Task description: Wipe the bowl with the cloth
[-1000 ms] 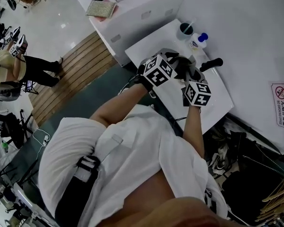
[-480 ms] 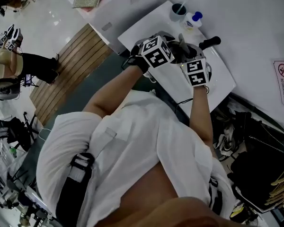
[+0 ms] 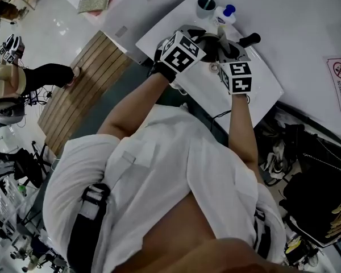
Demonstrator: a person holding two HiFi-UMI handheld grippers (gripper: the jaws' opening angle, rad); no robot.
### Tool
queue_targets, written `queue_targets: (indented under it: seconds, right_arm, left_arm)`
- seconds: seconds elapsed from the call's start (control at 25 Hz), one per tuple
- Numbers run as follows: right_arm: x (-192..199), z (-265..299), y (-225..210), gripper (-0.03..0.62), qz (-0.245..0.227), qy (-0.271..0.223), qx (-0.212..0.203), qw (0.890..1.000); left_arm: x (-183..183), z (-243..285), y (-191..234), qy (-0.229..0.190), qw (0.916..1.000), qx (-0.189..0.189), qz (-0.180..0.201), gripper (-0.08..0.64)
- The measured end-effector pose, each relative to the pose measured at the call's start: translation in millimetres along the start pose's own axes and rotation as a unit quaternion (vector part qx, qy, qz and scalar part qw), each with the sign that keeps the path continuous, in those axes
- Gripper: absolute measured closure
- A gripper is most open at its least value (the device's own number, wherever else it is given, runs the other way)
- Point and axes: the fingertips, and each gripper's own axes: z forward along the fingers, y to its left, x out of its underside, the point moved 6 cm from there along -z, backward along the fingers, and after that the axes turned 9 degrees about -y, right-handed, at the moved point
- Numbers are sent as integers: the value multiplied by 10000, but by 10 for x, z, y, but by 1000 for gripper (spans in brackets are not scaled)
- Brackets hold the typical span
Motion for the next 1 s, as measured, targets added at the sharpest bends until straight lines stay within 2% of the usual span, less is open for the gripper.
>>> queue_targets:
  seconds: [0.08,0.2,0.28,0.48,0.6,0.72,0.84,0.92,1.0]
  right_arm:
    - [16,-41,-27,543,502,-218,131,9984]
    - [54,-80,-21,542,1104,-440,265,9926]
    - [98,-82,3,542,1303,-442,276,9901]
    - [169,-62,41,534,961,-99,31,9953]
    - [158,-39,70,526,536,161,-182,9983]
    - [122,-3,100,528,17,399,-380,9985]
    - [88,31,162,535,-443,652,-568,9953]
    - [71,34,166,538,-418,691,-538,9953]
    - [56,27,100,541,-35,535,-291,9981]
  left_arm:
    - [-22,-48,29,-357,9982,-164,-443,523]
    - [29,-103,46,-758,9894,-380,-1180,523]
    - [89,-121,43,-838,9860,-419,-1380,523]
    - [139,-87,19,-430,9956,-36,-837,526]
    - [134,-62,-1,-23,9990,263,-352,526]
    - [123,-20,-39,371,9976,530,235,526]
    - [115,36,-84,755,9900,896,784,526]
    - [93,75,-88,795,9861,1104,953,525]
    - [63,96,-74,576,9885,1209,702,511]
